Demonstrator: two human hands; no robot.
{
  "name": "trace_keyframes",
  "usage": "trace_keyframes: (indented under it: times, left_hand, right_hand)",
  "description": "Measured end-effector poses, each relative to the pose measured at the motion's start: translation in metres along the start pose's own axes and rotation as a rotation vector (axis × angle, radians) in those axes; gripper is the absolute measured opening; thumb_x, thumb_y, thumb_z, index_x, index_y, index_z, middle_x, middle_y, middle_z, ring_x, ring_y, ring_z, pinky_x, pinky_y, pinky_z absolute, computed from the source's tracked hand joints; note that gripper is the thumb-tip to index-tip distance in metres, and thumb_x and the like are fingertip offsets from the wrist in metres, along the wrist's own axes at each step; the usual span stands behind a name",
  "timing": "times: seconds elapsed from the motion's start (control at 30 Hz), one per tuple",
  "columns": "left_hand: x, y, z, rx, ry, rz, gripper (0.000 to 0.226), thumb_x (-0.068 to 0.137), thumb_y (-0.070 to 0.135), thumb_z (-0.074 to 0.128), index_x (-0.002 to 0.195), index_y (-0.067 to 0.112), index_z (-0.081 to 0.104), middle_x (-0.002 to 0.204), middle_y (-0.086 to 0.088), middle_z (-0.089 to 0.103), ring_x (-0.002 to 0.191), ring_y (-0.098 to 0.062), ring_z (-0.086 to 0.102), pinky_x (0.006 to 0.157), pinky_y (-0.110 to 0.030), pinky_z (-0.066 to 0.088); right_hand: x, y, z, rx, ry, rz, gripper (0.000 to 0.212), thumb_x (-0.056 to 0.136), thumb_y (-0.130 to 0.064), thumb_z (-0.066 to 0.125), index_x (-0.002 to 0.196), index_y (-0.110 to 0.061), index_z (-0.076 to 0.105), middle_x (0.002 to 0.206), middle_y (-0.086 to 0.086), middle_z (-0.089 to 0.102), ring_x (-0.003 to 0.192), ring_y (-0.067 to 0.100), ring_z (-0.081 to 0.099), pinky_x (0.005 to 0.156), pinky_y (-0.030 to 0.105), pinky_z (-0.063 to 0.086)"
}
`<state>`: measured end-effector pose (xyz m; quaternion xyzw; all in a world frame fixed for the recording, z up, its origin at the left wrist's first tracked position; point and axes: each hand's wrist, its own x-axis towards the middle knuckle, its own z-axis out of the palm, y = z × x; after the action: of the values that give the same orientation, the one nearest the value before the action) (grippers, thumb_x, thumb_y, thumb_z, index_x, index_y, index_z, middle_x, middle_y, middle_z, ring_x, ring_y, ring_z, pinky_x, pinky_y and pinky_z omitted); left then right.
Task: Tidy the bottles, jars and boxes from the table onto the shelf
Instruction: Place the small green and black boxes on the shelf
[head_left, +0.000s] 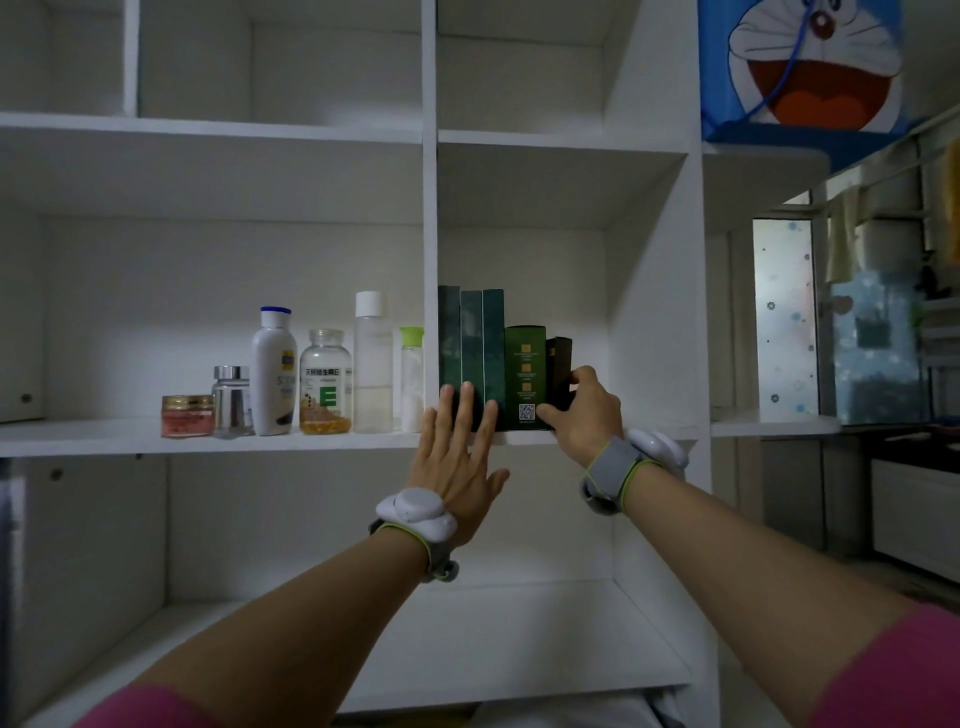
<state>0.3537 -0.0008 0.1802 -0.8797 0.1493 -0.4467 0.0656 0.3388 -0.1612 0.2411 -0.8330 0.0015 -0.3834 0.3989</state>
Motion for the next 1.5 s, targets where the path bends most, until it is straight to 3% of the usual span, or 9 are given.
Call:
trace_keyframes:
  times: [0.23,0.43,0.57,0.73,0.87,1.1,1.23,1.5]
  left_hand:
    - [0.066,-0.02,-0.05,-0.031,0.086,-0.055,0.074,0.098,0.053,0.021,0.151,0.014,-0.013,0.158,-0.013,-0.019,0.144,-0.03,-0.021,0.115,-0.043,-0.009]
    - [0.113,-0.03,-0.08,-0.013,0.069,-0.095,0.073,0.097,0.053,0.025,0.152,0.013,-0.001,0.16,-0.016,0.004,0.147,-0.031,-0.01,0.119,-0.047,0.004]
    - [0.12,-0.033,-0.084,-0.014,0.089,-0.106,0.071,0.097,0.05,0.031,0.15,0.008,0.01,0.152,-0.018,0.028,0.147,-0.03,0.006,0.116,-0.045,0.014]
    - [0.11,-0.037,-0.079,0.086,0.168,-0.042,0.059,0.096,0.041,0.039,0.141,0.004,0.029,0.139,-0.015,0.041,0.134,-0.03,0.027,0.107,-0.041,0.024]
    - [0.111,-0.038,-0.079,0.057,0.136,-0.038,0.059,0.096,0.039,0.039,0.143,0.005,0.025,0.142,-0.015,0.039,0.136,-0.031,0.025,0.109,-0.043,0.024]
    - [0.102,-0.037,-0.077,-0.08,0.056,-0.068,0.063,0.098,0.022,0.037,0.151,0.013,0.006,0.159,-0.016,0.008,0.147,-0.032,-0.003,0.118,-0.048,0.01]
    - [0.084,-0.036,-0.082,-0.132,-0.001,-0.1,0.062,0.099,0.017,0.032,0.153,0.016,0.0,0.16,-0.013,-0.004,0.147,-0.031,-0.01,0.118,-0.048,0.005]
    - [0.04,-0.041,-0.103,-0.206,-0.005,-0.11,0.06,0.095,0.015,0.04,0.149,0.013,0.014,0.152,-0.014,0.023,0.145,-0.035,0.01,0.11,-0.049,0.028]
  right_hand:
    - [0.003,0.001,0.002,0.012,-0.014,0.0,0.047,0.087,-0.022,0.069,0.126,-0.011,0.046,0.114,0.014,0.063,0.102,0.032,0.059,0.084,0.035,0.048]
    - [0.006,-0.001,0.006,0.006,-0.013,0.004,0.049,0.089,-0.027,0.066,0.129,-0.012,0.044,0.115,0.014,0.063,0.105,0.034,0.058,0.086,0.039,0.05]
    - [0.007,0.0,0.009,-0.002,-0.008,0.005,0.048,0.09,-0.029,0.064,0.129,-0.012,0.043,0.116,0.014,0.063,0.105,0.034,0.058,0.085,0.038,0.05]
    - [0.007,0.0,0.012,-0.011,-0.003,0.008,0.048,0.092,-0.028,0.062,0.132,-0.011,0.042,0.118,0.014,0.062,0.107,0.035,0.057,0.084,0.037,0.048]
    - [0.003,-0.003,0.008,-0.015,-0.022,0.008,0.053,0.092,-0.028,0.062,0.136,-0.009,0.039,0.122,0.016,0.061,0.113,0.035,0.055,0.088,0.039,0.048]
    - [-0.007,-0.015,-0.006,-0.046,-0.064,0.029,0.058,0.092,-0.029,0.062,0.137,-0.004,0.034,0.127,0.018,0.055,0.119,0.036,0.049,0.096,0.041,0.044]
    - [-0.013,-0.025,-0.016,-0.048,-0.055,0.036,0.059,0.092,-0.028,0.061,0.137,-0.004,0.032,0.129,0.02,0.053,0.121,0.036,0.048,0.096,0.041,0.042]
    - [-0.04,-0.05,-0.038,-0.026,-0.045,0.03,0.058,0.092,-0.026,0.062,0.137,-0.005,0.032,0.135,0.019,0.044,0.124,0.035,0.043,0.097,0.038,0.038]
